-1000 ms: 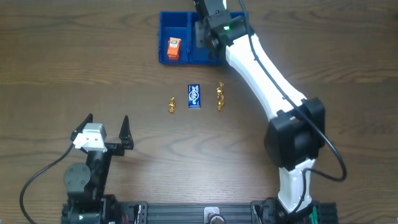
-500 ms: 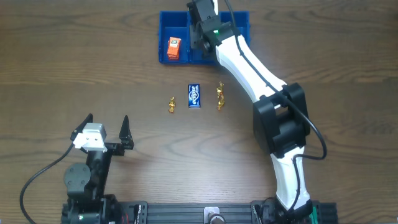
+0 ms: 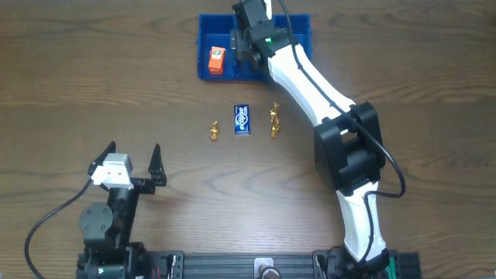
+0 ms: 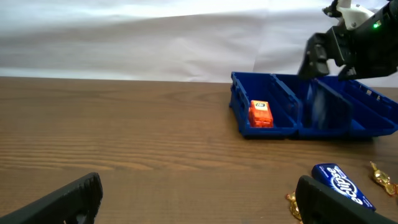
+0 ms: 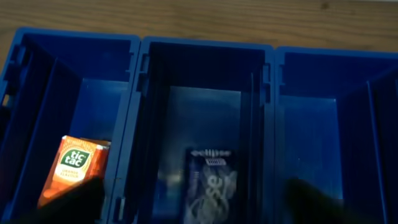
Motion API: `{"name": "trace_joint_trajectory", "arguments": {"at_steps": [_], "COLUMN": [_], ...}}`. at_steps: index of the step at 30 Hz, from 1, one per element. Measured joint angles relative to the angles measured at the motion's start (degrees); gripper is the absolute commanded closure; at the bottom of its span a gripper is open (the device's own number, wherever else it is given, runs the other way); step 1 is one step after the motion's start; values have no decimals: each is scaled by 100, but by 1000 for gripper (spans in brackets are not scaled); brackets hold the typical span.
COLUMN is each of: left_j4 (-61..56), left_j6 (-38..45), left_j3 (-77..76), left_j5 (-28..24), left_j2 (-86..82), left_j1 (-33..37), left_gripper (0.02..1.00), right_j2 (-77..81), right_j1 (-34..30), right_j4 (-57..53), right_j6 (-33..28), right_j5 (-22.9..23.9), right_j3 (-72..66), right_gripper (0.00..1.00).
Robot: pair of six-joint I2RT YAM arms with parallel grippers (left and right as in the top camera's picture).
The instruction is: Sort Candies Into Trays
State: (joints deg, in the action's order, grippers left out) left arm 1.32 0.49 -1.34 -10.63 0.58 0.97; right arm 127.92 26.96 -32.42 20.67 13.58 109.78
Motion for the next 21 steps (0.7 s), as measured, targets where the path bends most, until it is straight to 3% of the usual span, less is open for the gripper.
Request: {"name": "trace_joint_trajectory", "arguments": {"at_steps": [8, 14, 17, 21], "left_j4": [-2, 0, -2, 0], "left_j6": [0, 0, -2, -2], "left_j3": [0, 0, 0, 0], "left_j5": [0, 0, 0, 0], "left_j2": [0, 0, 0, 0], "left_j1": [0, 0, 0, 0], "left_gripper": [20, 20, 20, 23], "right_j2": [0, -105, -369, -586], "right_j1": [0, 140, 415, 719], "right_j4": [-527, -2068, -3344, -4199], "right_j6": [-4, 72, 422, 890], "right_j5": [2, 35, -9, -260], "right_j3": [260, 1217, 1486, 1530], "right_gripper": [3, 3, 3, 3]}}
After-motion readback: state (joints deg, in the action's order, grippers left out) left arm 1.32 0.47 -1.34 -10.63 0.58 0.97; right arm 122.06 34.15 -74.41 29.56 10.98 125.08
